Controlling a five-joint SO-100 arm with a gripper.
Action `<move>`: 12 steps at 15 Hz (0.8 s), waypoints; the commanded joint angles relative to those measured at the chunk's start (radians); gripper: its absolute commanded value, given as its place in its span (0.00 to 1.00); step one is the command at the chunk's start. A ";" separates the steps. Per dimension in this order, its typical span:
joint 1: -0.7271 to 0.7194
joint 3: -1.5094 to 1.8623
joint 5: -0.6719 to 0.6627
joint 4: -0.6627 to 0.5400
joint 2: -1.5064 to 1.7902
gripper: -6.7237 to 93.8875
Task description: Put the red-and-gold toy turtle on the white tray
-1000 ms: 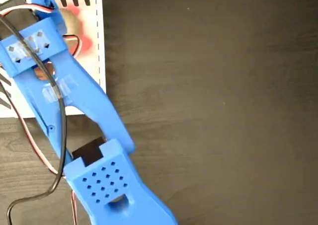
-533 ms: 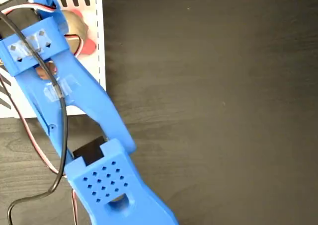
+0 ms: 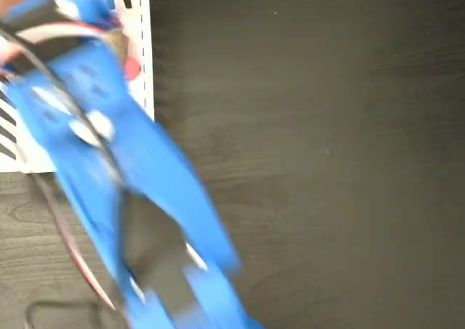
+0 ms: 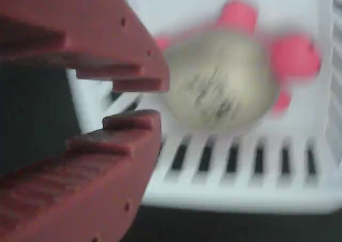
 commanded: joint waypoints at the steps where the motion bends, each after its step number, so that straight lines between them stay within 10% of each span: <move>1: 0.080 0.357 -0.031 -0.206 0.442 0.07; 12: 0.204 1.838 -0.218 -0.515 1.700 0.07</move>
